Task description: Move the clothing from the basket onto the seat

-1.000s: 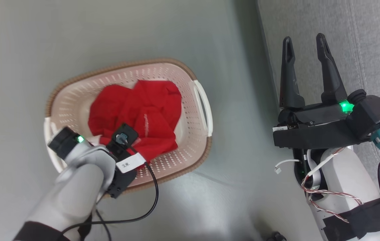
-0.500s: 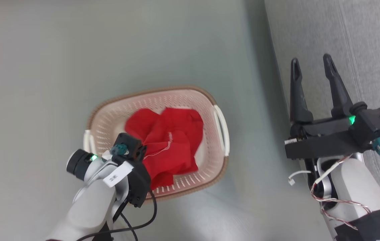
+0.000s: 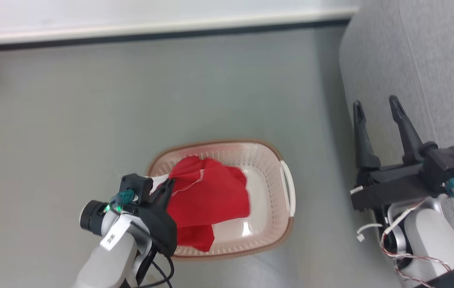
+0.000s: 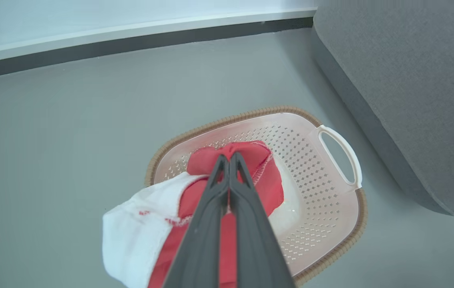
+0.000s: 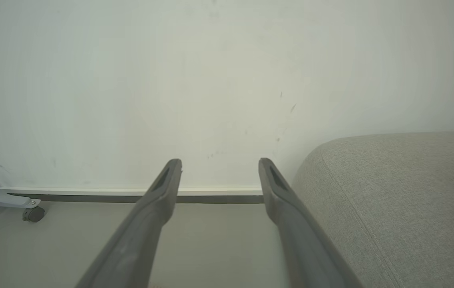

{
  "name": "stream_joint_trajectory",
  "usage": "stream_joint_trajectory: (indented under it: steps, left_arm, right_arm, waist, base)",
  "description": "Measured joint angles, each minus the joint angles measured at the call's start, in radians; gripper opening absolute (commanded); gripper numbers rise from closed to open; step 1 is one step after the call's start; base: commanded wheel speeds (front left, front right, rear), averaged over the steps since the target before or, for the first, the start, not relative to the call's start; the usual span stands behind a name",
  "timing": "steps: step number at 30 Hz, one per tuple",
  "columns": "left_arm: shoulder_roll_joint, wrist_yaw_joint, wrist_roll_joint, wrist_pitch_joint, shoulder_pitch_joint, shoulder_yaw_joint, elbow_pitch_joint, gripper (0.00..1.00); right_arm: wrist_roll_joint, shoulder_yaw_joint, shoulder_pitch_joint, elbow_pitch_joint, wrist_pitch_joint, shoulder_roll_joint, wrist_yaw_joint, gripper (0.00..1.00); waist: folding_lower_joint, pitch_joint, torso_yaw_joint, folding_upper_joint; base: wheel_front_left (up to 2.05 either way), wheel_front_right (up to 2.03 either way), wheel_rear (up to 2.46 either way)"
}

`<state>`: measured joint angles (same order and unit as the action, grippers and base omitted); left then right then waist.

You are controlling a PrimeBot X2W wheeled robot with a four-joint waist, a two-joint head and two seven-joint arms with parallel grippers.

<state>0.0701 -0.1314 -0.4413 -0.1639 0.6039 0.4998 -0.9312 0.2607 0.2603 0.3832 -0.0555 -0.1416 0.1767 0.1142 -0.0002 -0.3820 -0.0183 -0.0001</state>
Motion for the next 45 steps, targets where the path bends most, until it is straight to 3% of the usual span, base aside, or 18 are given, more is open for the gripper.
stream_joint_trajectory:
  steps: [17, 45]
  left_arm:
    - [-0.002, 0.031, -0.042, -0.069, -0.086, -0.059, 0.14, 0.0]
    - [0.032, 0.12, -0.027, -0.086, -0.205, -0.13, 0.677, 0.0]
  right_arm:
    - [0.045, -0.023, -0.148, -0.012, 0.045, 0.029, 0.0, 1.0]
    - [0.068, -0.009, -0.274, 0.044, 0.102, 0.024, 0.0, 1.0]
  waist:
    - [0.0, 0.192, 0.076, -0.0001]
    - [0.0002, 0.353, 0.117, -0.0001]
  base:
    - [0.0, 0.0, 0.0]
    - [0.0, 0.0, 0.0]
